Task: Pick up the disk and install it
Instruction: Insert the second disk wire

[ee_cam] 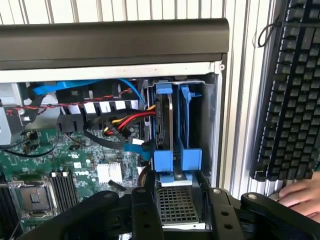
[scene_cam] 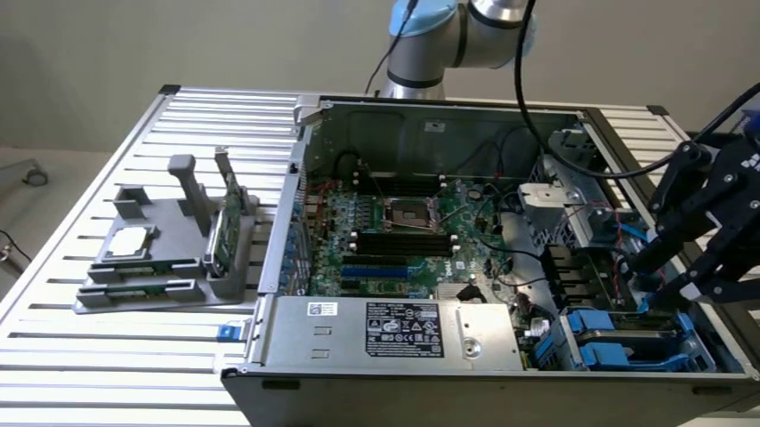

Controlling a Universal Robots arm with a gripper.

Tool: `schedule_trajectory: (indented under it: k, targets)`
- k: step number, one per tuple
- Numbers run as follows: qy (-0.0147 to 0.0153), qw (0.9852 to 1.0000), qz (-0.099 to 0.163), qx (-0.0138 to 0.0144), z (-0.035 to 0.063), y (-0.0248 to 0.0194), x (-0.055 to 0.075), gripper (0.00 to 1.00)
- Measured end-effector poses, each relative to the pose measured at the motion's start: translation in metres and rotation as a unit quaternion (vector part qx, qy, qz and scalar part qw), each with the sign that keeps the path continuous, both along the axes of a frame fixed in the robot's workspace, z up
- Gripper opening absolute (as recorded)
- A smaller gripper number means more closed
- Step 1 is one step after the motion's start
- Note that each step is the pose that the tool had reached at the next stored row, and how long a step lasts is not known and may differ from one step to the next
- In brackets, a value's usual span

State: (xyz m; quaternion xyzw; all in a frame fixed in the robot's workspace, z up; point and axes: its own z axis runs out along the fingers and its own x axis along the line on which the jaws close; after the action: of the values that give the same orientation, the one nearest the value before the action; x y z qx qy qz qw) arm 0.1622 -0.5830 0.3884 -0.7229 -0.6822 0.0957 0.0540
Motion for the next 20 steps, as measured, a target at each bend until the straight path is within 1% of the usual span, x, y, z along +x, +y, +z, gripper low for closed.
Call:
schedule_trajectory:
  k: [2,4,5,6,7,10,13,15,17,20]
  targets:
    - [-0.0010,1.0000,0.000,0.0000,-0.0001,0.0050,-0.003,0.42]
    - [-0.0023,1.0000,0.000,-0.0001,-0.0002,0.0128,-0.004,0.42]
    - [-0.0038,1.0000,0.000,0.0000,-0.0002,0.0158,-0.004,0.42]
    - [-0.0061,1.0000,0.000,-0.0001,-0.0002,0.0181,-0.004,0.42]
    - [-0.0090,1.0000,0.000,-0.0001,-0.0003,0.0195,-0.004,0.42]
    - [-0.0207,0.9998,0.000,0.0000,-0.0011,0.0208,-0.004,0.42]
    - [-0.0309,0.9995,0.000,-0.0002,-0.0027,0.0209,-0.004,0.42]
    - [-0.0368,0.9993,0.000,-0.0007,-0.0043,0.0209,-0.004,0.42]
    - [-0.0416,0.9991,0.000,-0.0023,-0.0061,0.0209,-0.004,0.42]
    - [-0.0458,0.9989,0.000,-0.0063,-0.0089,0.0209,-0.004,0.42]
